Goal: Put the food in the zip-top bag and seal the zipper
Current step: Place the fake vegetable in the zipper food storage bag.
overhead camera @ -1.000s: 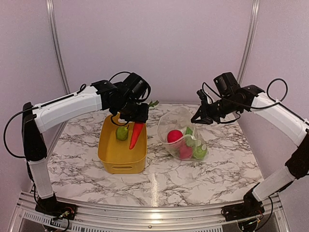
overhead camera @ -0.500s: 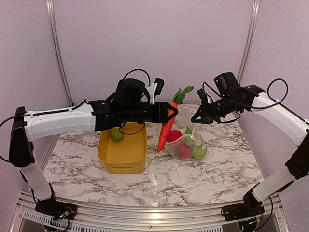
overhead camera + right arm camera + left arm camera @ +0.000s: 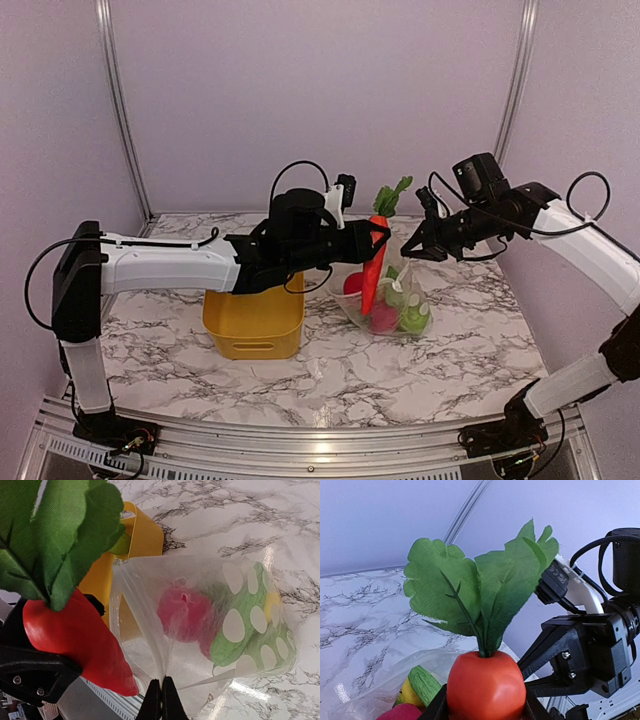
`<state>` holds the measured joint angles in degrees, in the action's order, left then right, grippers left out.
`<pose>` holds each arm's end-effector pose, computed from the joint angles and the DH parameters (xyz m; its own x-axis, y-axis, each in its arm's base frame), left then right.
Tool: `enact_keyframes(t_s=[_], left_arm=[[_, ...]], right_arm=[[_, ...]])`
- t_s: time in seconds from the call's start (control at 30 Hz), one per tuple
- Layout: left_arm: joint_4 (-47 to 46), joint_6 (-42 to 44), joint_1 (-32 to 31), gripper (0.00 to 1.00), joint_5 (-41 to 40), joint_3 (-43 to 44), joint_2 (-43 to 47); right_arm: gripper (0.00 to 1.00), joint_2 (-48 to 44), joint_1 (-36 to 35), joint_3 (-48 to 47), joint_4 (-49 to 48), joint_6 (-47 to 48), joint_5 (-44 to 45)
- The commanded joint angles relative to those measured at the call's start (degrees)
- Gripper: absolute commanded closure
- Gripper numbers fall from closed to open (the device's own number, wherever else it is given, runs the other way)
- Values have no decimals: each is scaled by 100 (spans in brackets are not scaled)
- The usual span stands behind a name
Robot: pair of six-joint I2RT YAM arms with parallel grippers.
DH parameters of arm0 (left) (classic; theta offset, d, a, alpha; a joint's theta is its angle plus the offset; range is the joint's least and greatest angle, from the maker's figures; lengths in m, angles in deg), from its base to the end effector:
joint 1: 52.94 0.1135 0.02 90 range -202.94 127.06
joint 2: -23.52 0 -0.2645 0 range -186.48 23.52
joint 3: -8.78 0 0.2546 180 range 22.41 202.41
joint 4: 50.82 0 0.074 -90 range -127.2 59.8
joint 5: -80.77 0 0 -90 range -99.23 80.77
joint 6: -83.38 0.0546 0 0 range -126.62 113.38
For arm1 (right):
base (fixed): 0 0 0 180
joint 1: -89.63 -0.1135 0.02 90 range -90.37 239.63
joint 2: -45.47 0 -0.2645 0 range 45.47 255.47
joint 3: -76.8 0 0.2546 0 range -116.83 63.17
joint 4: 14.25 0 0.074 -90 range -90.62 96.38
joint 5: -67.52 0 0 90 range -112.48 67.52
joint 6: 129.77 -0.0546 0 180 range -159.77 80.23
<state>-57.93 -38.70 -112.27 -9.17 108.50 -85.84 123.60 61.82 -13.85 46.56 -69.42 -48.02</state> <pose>0.2484 -0.4190 0.3147 -0.4762 -0.2383 -0.8465 0.7173 0.4516 -0.5306 0.2510 0.1590 0.3355 -0.9076 0.0259 -0.4190 -0.2597 0.7496 0.6089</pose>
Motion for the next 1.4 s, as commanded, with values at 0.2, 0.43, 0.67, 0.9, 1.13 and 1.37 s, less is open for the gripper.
enact_keyframes(t_s=[0.2,0.43,0.67,0.9,1.13,1.37], left_arm=[[-788,-354,-26,75,-1384,185,183],[-600,-401,-38,77,-2717,473,-110],[-756,-518,-148,81,-3396,648,-627],[-1186,-1685,-172,78,-3038,188,-754],[-1398,-2052,-196,44,-2341,163,-718],[-458,-1120,-185,6,-1976,-550,415]], right_arm=[[100,-214,-72,1,-196,-107,-127],[100,-138,-68,-66,-224,-79,-184],[100,12,-69,-201,-255,-53,-219],[100,75,-67,-294,-306,-94,-163],[100,54,-53,-358,-303,-127,-165],[100,21,38,-475,-147,46,-104]])
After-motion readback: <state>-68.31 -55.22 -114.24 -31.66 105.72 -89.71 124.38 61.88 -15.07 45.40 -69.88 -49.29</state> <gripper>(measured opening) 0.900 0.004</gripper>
